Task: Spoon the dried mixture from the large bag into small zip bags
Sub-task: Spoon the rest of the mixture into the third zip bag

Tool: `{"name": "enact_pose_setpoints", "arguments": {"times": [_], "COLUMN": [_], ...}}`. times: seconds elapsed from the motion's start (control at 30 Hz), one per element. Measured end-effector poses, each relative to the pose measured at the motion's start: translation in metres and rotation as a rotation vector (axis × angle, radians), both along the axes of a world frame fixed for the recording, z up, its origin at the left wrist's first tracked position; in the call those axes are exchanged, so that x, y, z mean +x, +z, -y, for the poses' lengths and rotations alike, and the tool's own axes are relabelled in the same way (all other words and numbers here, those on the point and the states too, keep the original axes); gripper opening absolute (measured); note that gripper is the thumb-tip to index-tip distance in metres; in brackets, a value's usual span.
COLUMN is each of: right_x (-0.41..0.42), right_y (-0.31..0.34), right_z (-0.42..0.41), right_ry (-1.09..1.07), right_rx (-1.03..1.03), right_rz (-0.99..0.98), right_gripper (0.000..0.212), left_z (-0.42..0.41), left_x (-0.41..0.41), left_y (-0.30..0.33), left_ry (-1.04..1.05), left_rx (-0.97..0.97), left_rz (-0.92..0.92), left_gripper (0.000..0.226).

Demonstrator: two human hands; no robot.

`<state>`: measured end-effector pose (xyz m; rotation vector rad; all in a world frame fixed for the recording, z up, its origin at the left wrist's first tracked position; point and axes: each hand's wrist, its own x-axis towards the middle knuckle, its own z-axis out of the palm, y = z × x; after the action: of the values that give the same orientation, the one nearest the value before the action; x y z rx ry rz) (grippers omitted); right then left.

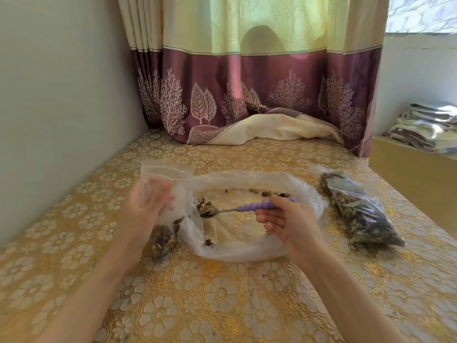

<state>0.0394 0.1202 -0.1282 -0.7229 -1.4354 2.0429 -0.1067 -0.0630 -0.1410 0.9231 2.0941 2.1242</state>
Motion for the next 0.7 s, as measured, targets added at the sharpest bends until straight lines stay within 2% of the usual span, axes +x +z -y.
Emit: {"name": "enact_pose_setpoints", "arguments": {"times": [0.07,0.17,0.23,0.4,0.7], "right_x": [0.002,0.006,0.009,0.016,0.015], "right_y": [0.002,0.005,0.010,0.020,0.029], "right_z": [-0.004,-0.006,-0.006,-0.003,0.024], "right_ry": [-0.034,-0.088,-0.129,-0.183,0.056], "right_rx": [-0.005,0.019,0.057,0.164,0.331], "right_rz": [-0.026,-0.097,-0.162,-0.317,-0.420], "right_gripper": [0.028,0.033,0.037,0.029,0.021], "left_z": [0.001,0.001,0.000,-0.003,-0.009], "left_x": [0.001,0.002,0.002,0.002,0.010], "left_y": [0.002,0.002,-0.001,-0.005,0.001], "left_ry": [0.015,0.057,0.079,0.028,-0.014], "left_rx": [-0.027,-0.151,-0.246,-0.305,-0.241], "left_rz": [-0.042,-0.119,-0.164,-0.131,-0.046], "left_gripper": [0.062,0.052,0.054,0.055,0.083]}}
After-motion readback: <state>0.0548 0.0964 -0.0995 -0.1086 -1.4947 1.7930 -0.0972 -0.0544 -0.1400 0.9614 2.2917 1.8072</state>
